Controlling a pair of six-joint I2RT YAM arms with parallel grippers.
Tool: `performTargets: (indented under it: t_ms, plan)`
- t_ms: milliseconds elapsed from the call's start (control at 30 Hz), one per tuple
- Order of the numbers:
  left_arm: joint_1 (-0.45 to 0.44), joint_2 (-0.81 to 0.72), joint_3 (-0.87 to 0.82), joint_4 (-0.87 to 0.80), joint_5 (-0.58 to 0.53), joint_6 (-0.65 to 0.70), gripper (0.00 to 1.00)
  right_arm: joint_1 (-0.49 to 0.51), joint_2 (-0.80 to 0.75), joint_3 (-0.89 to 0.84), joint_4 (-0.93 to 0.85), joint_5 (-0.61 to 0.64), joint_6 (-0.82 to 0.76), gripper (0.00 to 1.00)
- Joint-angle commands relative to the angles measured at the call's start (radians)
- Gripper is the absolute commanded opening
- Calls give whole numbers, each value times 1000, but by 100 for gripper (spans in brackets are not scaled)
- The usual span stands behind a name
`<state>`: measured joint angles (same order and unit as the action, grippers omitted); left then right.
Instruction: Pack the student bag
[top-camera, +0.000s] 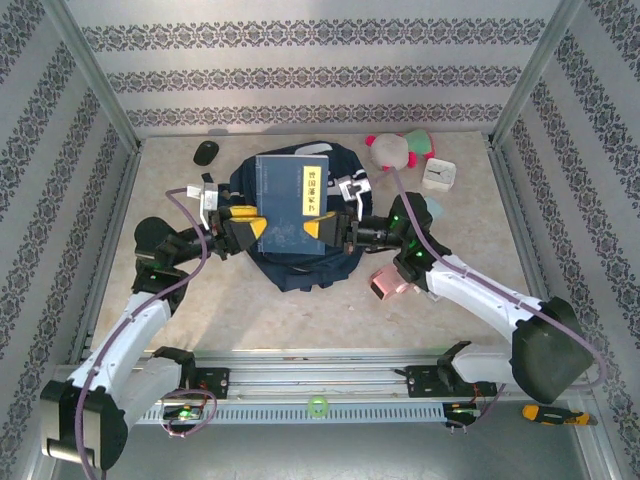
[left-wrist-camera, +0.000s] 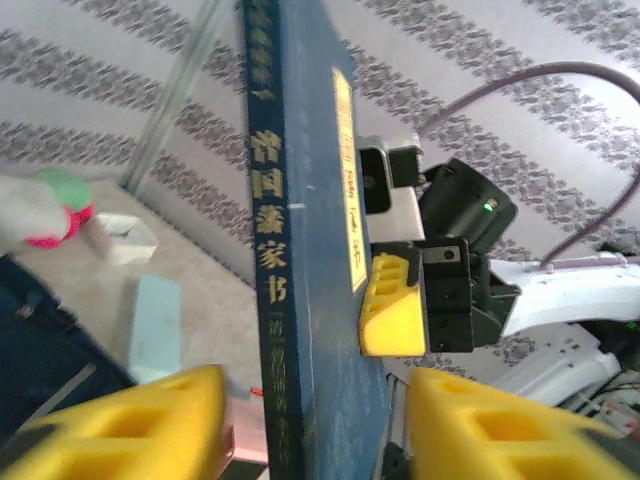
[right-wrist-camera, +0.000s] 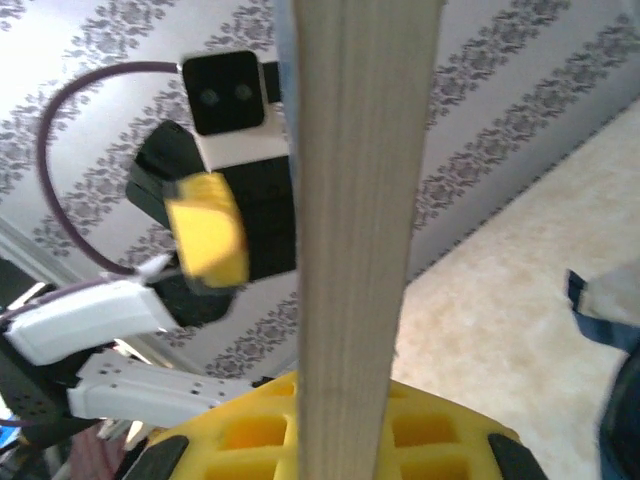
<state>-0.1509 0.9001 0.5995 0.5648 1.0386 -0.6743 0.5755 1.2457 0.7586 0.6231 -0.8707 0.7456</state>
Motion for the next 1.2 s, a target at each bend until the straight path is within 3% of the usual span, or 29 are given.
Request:
performTargets:
  t_ms: [0,167,367,567,767,867,967,1033,1100,1167]
  plan:
    - [-12,-81,107,-431,-114,359,65,-18,-122,-64,-83,101,-257,0]
    - [-46,-125,223,-831,-212,804,69,16,-221,-34,-590,387,-781,0]
    - [-194,-60,332,-1146,-336,1210,73,78,-198,5,-854,514,-1215,0]
    - [-333,55,382,-1223,-460,1296,79,148,-149,46,-890,509,-1304,0]
    - [-402,128,380,-1184,-484,1296,79,180,-107,76,-892,496,-1306,0]
    - [-409,134,368,-1154,-467,1290,65,181,-107,85,-899,471,-1305,0]
    - [-409,128,358,-1132,-430,1264,32,167,-125,81,-889,445,-1285,0]
    - [-406,104,321,-1074,-418,1229,5,117,-161,52,-839,355,-1239,15]
    - [-386,63,259,-958,-366,1167,0,41,-212,-10,-748,232,-1161,40]
    - [-367,39,223,-860,-301,1084,0,-48,-259,-75,-659,111,-1071,50]
